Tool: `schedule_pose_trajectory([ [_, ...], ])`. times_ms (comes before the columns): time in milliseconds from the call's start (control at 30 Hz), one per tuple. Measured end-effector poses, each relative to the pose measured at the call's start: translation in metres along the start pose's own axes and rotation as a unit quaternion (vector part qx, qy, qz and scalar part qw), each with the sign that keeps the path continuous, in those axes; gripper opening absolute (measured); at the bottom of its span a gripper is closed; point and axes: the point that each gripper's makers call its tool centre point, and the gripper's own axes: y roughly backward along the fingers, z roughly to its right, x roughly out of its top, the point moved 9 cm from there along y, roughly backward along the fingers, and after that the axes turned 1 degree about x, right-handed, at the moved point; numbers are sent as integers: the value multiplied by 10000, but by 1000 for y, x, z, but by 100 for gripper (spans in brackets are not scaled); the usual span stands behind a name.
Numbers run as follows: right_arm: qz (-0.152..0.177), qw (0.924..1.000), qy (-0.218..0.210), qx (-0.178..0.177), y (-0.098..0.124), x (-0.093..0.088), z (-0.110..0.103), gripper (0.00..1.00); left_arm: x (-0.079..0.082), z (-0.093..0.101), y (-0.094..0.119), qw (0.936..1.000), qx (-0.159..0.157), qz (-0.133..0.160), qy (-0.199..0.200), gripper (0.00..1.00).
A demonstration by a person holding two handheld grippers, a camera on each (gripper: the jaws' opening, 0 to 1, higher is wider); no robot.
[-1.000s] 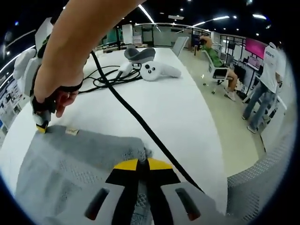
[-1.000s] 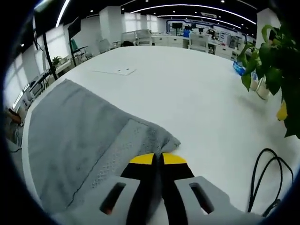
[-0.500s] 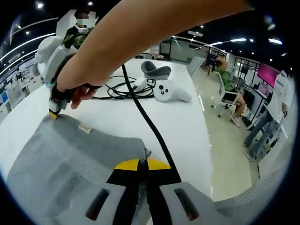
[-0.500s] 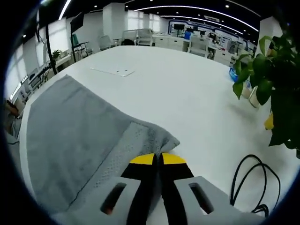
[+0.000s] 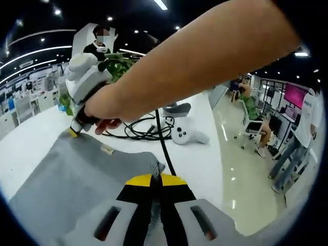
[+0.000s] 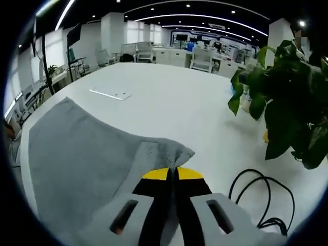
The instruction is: Fold the towel on the table until its edges align and the towel forms a compact rectangular stack.
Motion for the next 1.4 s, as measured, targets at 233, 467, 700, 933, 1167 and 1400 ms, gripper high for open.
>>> schedule_pose_trajectory([
  [233,21,9999,-59,-112,8,15,1,1,22,-3,15,9994,99,317,43,3],
  [467,195,9996,-132,-151,21,42,-7,1,37,-8,37,9979,264,589,60,3],
  [700,334,9993,-116,-156,29,72,-27,1,49,-16,65,9963,383,767,-21,3],
  [933,416,9991,0,-111,31,103,-53,1,59,-30,104,9928,625,1019,-66,3],
  [1167,492,9987,91,-36,31,137,-84,1,64,-47,137,9886,813,1271,-20,3],
  [1400,557,9983,148,64,29,167,-113,1,60,-62,171,9834,1007,1506,129,3],
])
